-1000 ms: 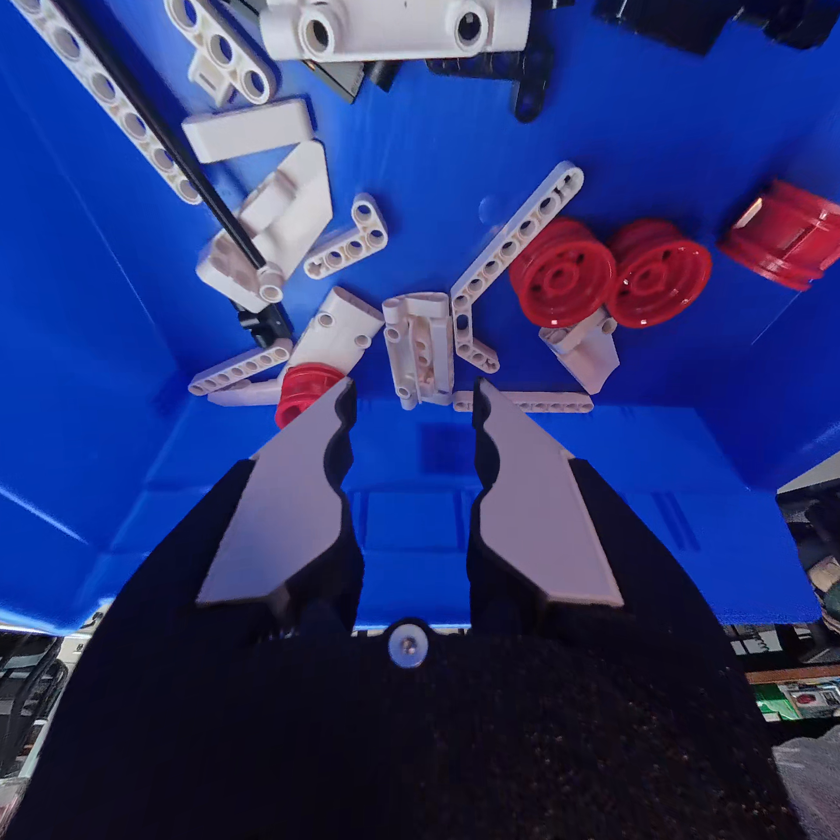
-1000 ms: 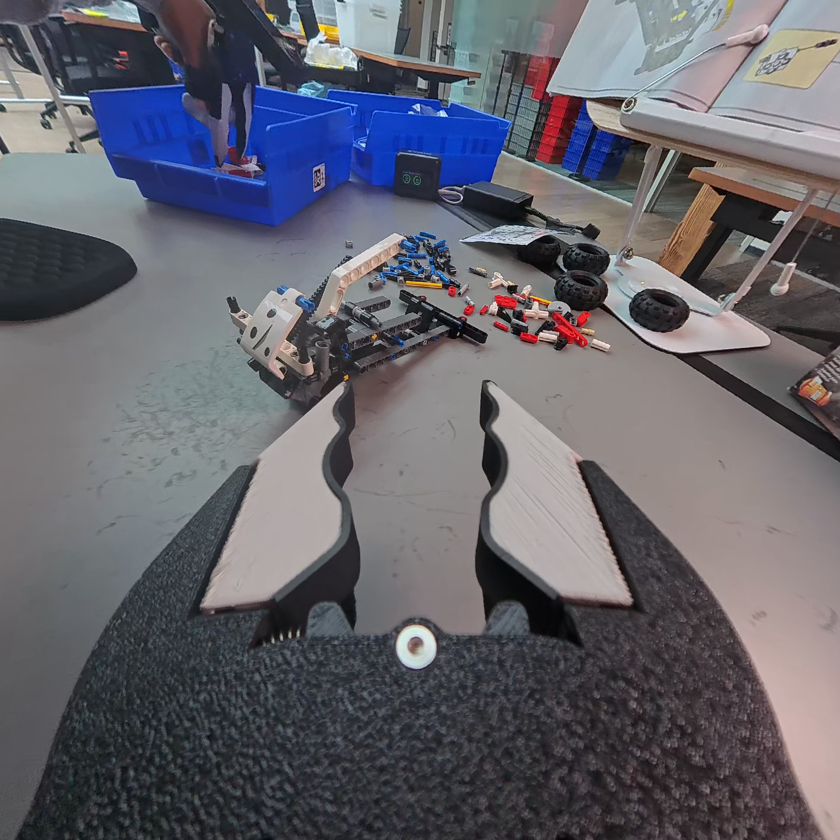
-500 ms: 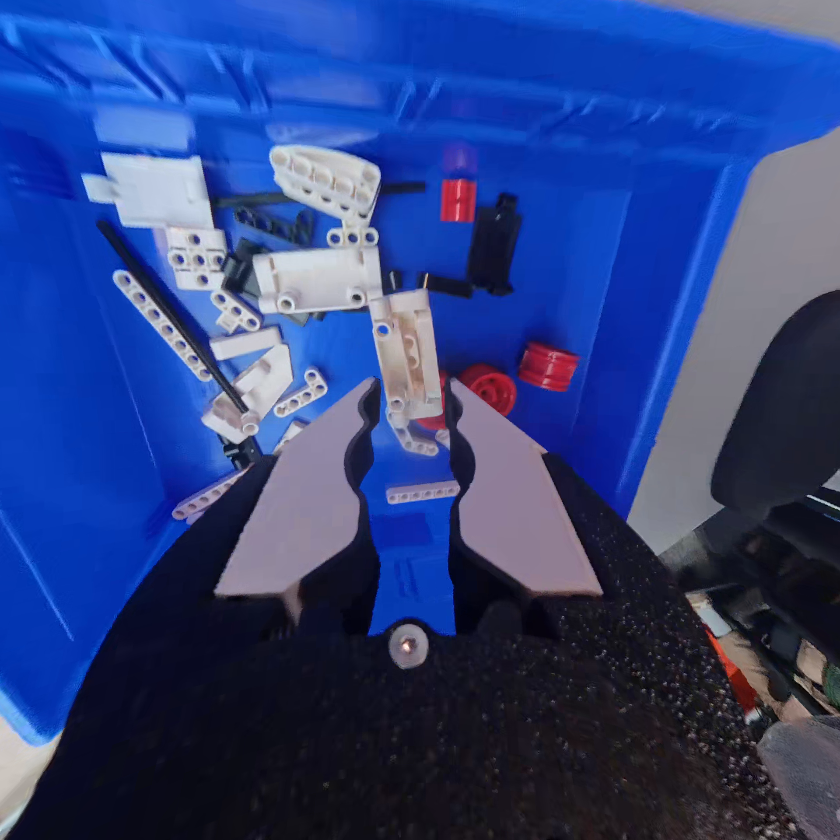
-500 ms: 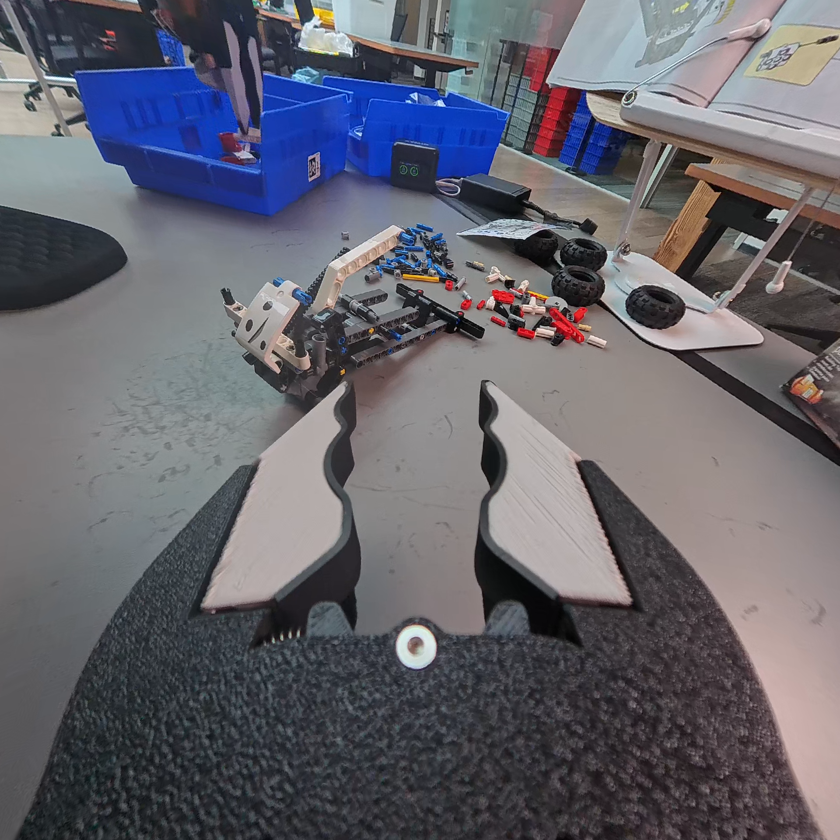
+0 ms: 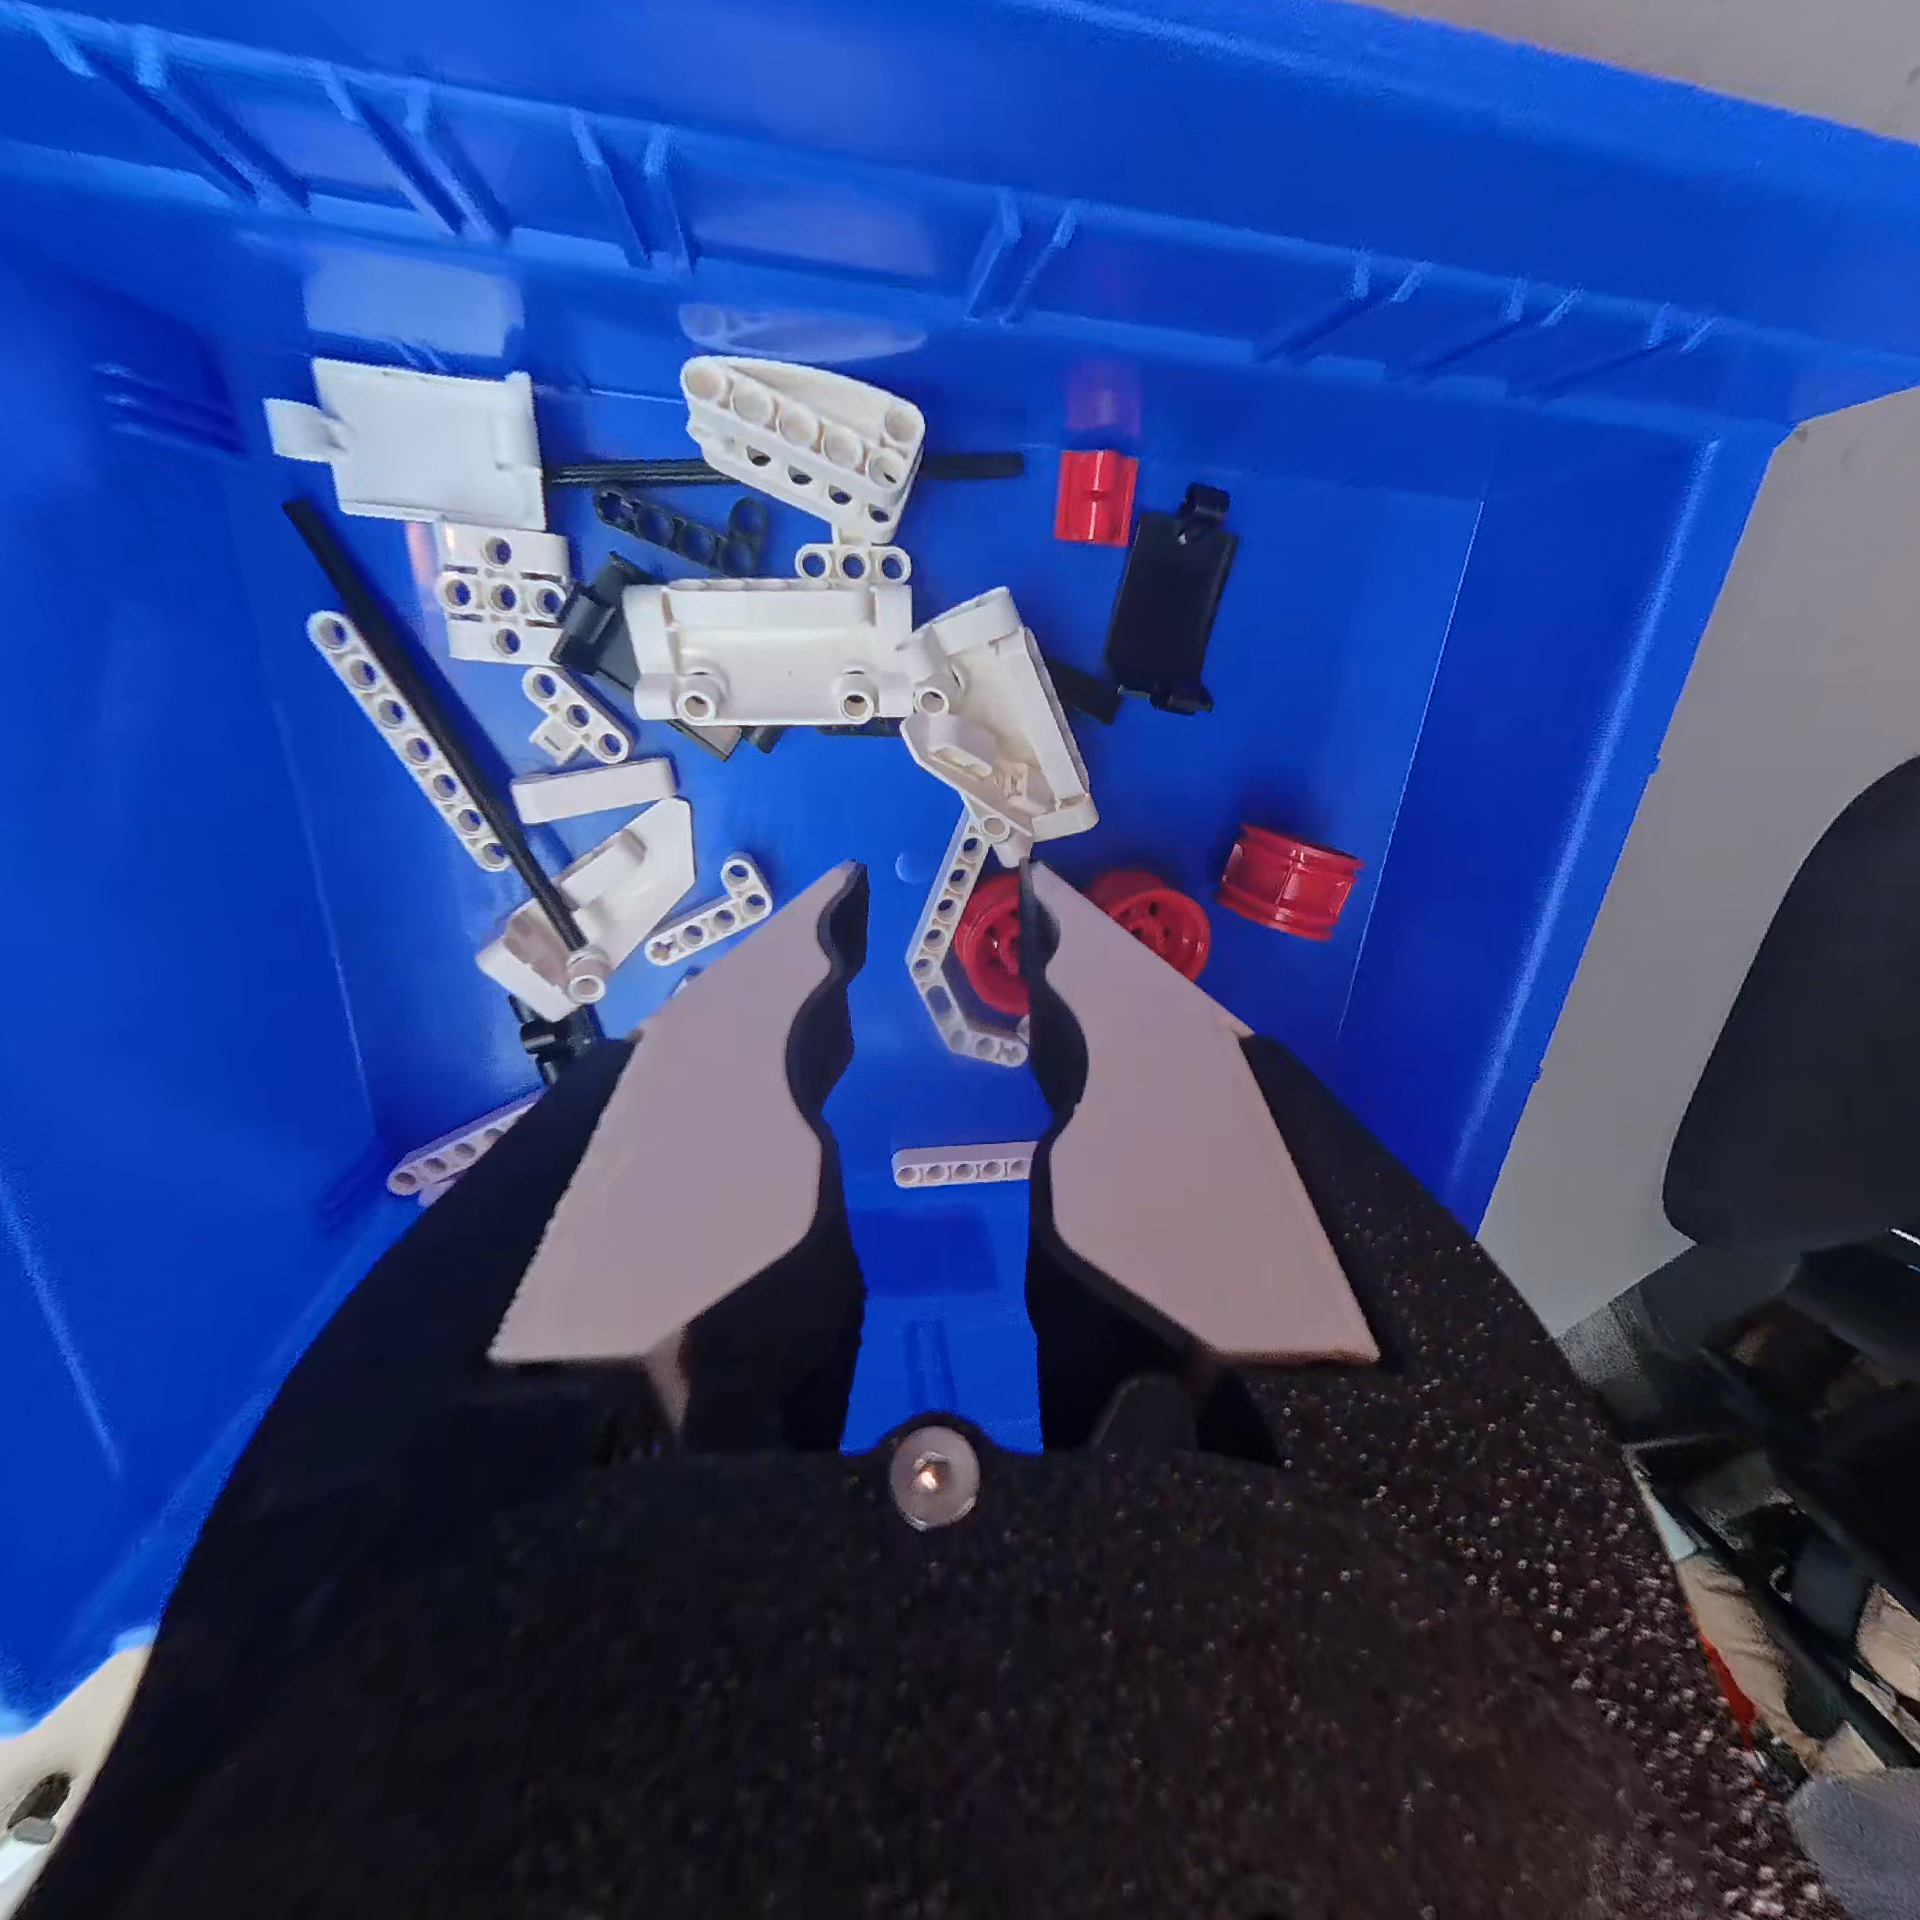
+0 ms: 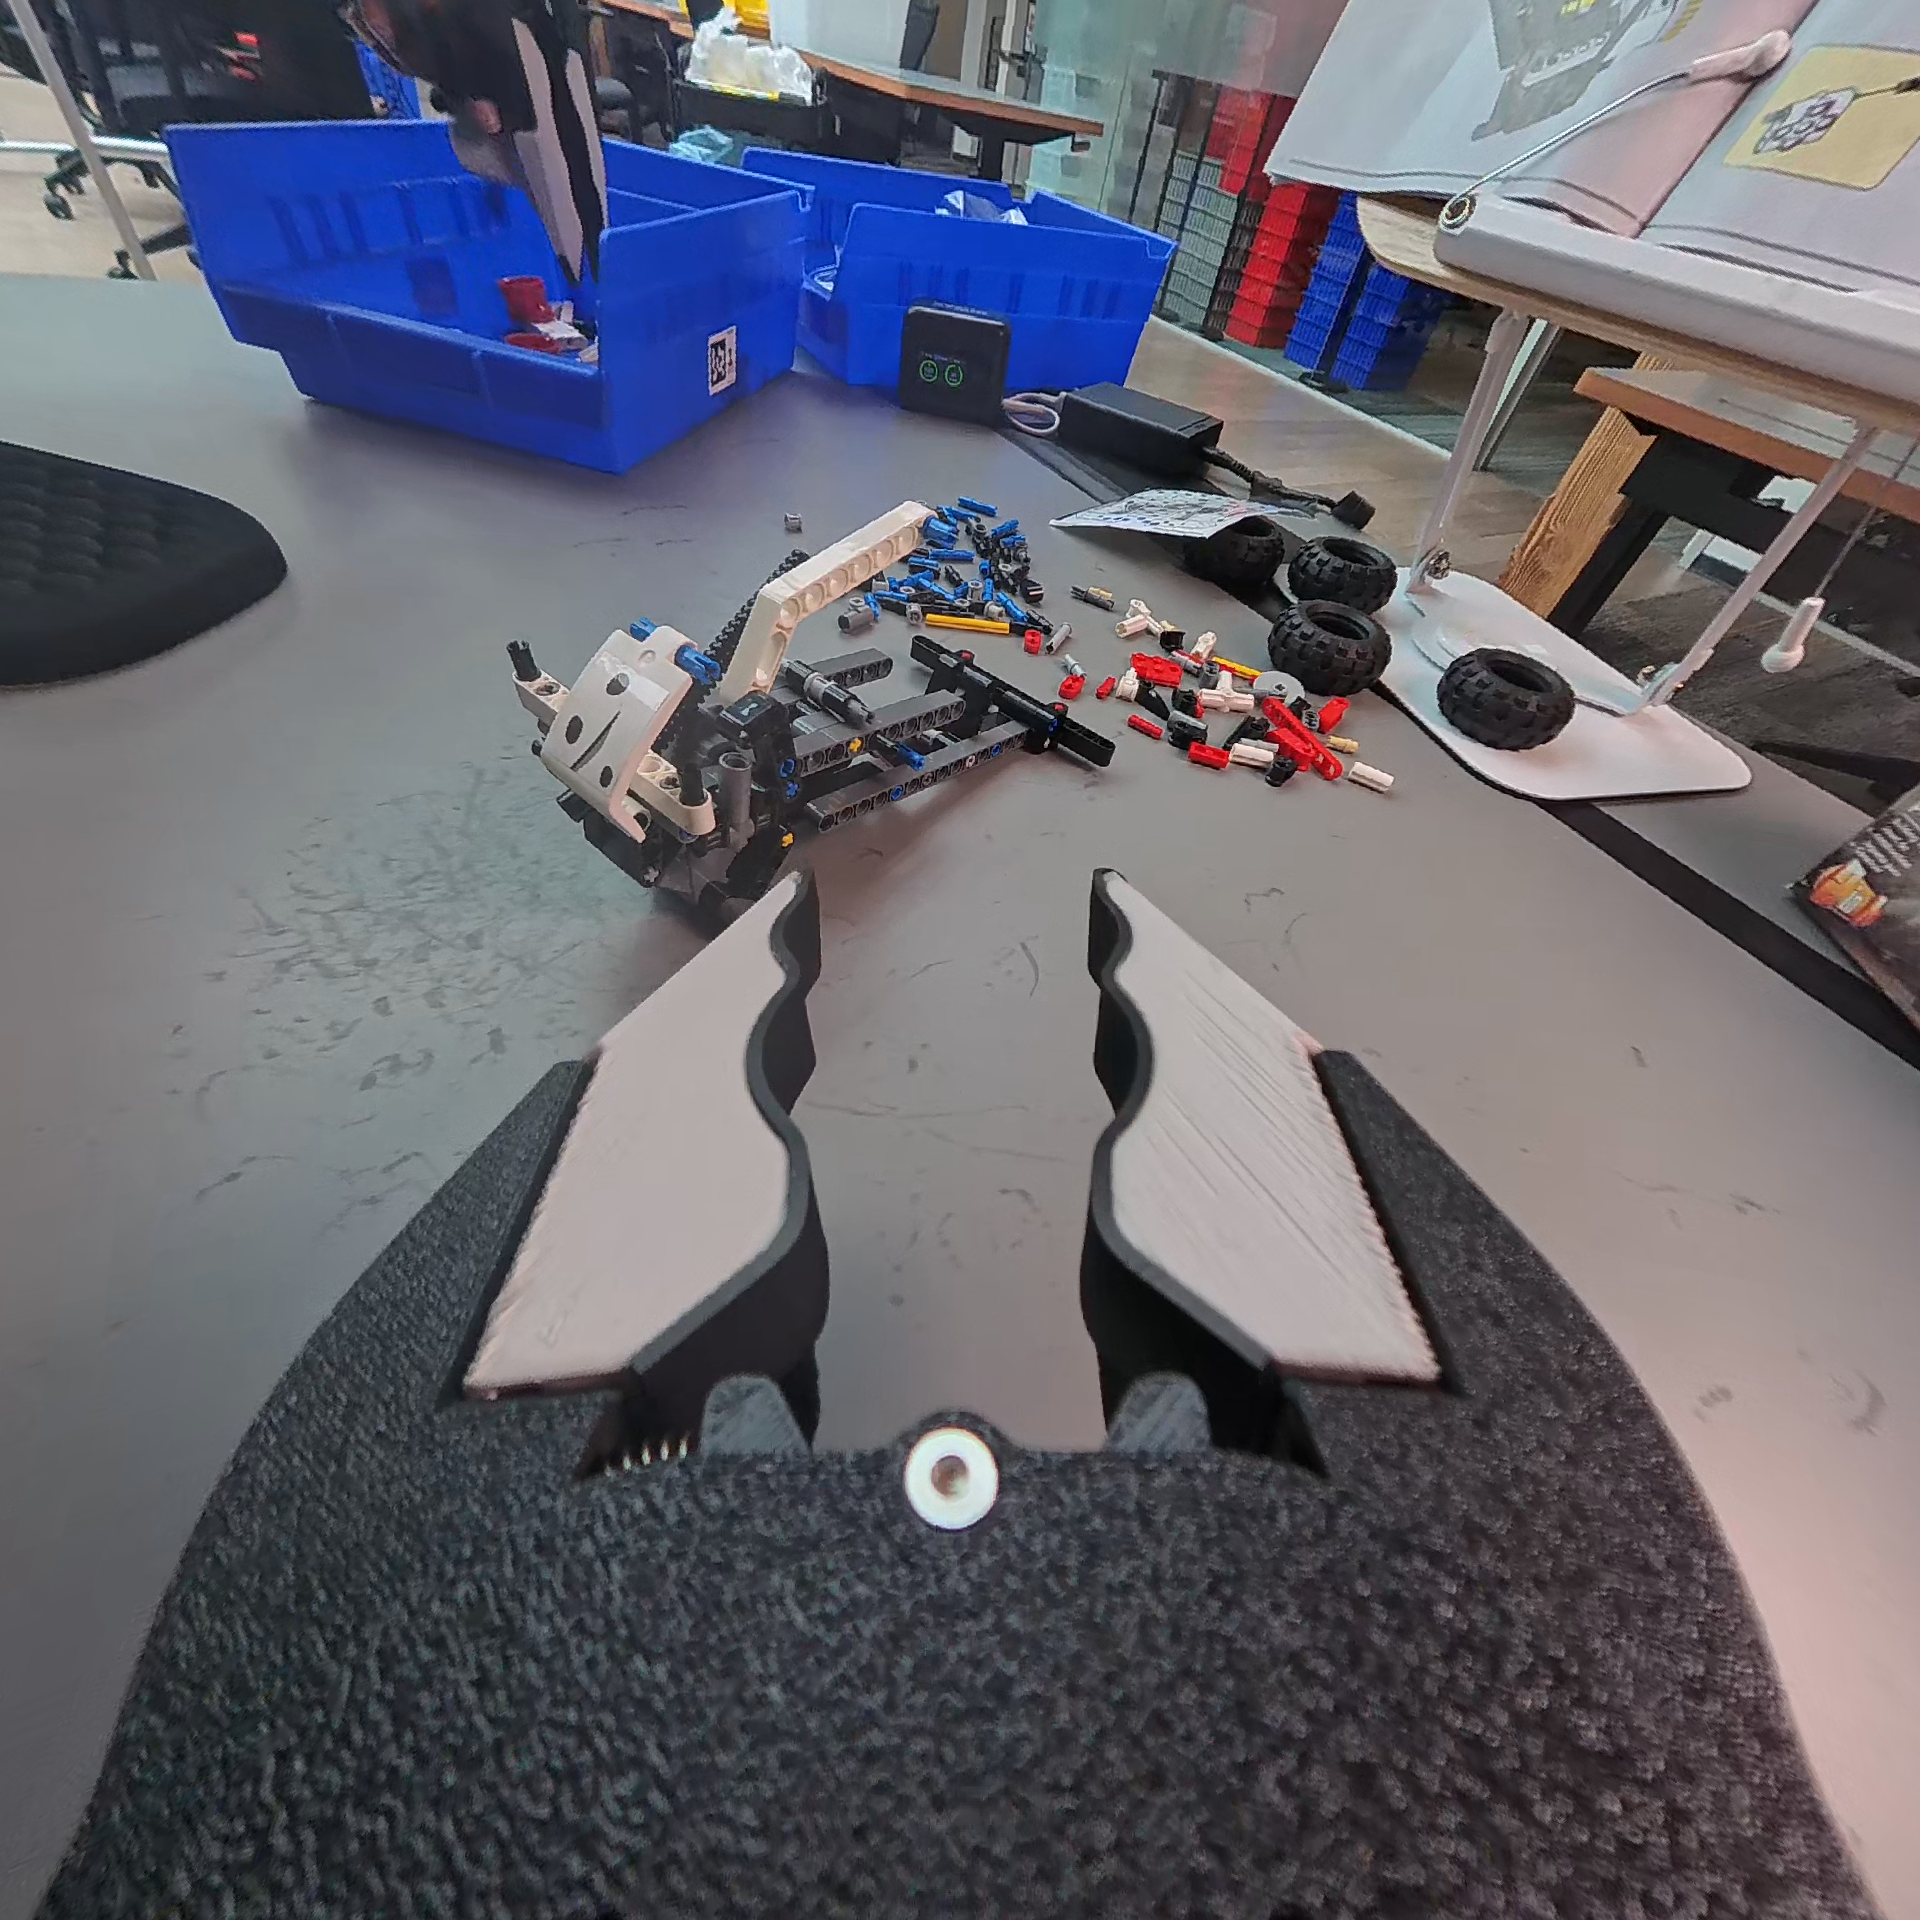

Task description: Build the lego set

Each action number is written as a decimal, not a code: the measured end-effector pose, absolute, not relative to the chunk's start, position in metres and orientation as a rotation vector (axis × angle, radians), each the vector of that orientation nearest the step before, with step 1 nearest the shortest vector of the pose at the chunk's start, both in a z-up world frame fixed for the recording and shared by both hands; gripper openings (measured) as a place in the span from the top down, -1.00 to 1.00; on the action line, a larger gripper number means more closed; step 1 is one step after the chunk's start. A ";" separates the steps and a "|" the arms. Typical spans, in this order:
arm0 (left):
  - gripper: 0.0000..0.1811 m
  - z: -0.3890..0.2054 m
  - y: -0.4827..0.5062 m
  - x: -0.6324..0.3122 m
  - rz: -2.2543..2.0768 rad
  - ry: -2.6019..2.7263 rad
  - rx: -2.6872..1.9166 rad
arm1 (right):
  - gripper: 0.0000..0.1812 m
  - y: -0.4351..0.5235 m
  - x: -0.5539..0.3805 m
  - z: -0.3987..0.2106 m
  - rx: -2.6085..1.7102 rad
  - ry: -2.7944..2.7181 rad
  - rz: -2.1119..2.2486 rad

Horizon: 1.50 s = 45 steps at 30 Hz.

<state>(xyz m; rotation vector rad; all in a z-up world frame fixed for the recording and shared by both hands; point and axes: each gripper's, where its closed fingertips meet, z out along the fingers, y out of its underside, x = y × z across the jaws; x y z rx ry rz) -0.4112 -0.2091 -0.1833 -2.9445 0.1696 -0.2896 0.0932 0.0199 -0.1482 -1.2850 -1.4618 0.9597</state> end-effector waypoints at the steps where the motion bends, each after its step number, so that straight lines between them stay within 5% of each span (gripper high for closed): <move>1: 0.67 -0.189 -0.209 -0.407 -0.307 0.174 -2.958 | 0.43 0.020 0.093 -0.148 -1.285 -1.463 0.959; 5: 0.70 -0.210 -0.203 -0.401 -0.282 0.209 -3.005 | 0.44 0.020 0.093 -0.149 -1.288 -1.461 0.956; 8: 0.99 -0.205 -0.196 -0.397 -0.297 0.241 -2.986 | 0.44 0.021 0.093 -0.149 -1.290 -1.460 0.952; 13: 1.00 -0.180 -0.196 -0.404 -0.279 0.220 -2.956 | 0.46 0.020 0.094 -0.151 -1.288 -1.473 0.939; 23: 0.98 -0.167 -0.210 -0.434 -0.088 0.146 -2.967 | 0.48 0.019 0.094 -0.153 -1.282 -1.495 0.926; 36: 0.51 -0.207 -0.276 -0.488 0.245 0.143 -3.349 | 0.50 0.020 0.093 -0.155 -1.296 -1.495 0.914; 45: 0.69 -0.212 -0.277 -0.477 0.148 0.174 -3.418 | 0.51 0.022 0.094 -0.154 -1.300 -1.482 0.918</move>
